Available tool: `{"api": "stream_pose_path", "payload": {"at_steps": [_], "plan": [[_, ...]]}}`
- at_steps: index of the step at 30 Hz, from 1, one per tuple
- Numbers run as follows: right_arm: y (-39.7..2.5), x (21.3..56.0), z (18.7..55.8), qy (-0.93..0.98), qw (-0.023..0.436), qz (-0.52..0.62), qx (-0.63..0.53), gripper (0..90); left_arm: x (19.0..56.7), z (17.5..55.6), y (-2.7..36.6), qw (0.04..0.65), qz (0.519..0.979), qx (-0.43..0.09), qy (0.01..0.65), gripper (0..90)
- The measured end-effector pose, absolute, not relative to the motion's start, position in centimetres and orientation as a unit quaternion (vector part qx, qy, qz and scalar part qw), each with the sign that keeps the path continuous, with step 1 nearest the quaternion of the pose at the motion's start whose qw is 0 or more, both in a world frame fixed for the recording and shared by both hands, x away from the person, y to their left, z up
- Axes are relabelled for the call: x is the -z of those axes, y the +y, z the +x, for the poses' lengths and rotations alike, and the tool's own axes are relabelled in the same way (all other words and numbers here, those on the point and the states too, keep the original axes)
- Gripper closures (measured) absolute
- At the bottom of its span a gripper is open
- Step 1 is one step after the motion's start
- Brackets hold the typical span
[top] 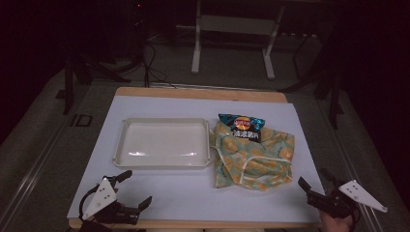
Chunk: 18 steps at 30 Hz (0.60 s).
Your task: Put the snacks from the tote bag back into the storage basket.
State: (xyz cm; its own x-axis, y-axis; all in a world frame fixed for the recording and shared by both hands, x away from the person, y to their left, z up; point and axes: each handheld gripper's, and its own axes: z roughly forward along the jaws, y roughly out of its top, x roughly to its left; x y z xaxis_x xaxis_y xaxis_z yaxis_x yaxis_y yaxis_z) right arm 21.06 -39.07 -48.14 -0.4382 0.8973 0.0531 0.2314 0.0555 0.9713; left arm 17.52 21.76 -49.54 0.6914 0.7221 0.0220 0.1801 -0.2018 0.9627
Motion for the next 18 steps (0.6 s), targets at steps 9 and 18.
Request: {"api": "stream_pose_path", "payload": {"at_steps": [9,18], "plan": [[-38.7,47.0,21.0,0.691,0.279,0.411,-0.525,10.7,49.7,18.0,20.5,0.557,0.741,-0.242,0.288,0.1],[-37.8,45.2,21.8,0.711,0.264,0.388,-0.524,10.8,49.4,17.7,20.0,0.560,0.739,-0.245,0.283,0.1]]}}
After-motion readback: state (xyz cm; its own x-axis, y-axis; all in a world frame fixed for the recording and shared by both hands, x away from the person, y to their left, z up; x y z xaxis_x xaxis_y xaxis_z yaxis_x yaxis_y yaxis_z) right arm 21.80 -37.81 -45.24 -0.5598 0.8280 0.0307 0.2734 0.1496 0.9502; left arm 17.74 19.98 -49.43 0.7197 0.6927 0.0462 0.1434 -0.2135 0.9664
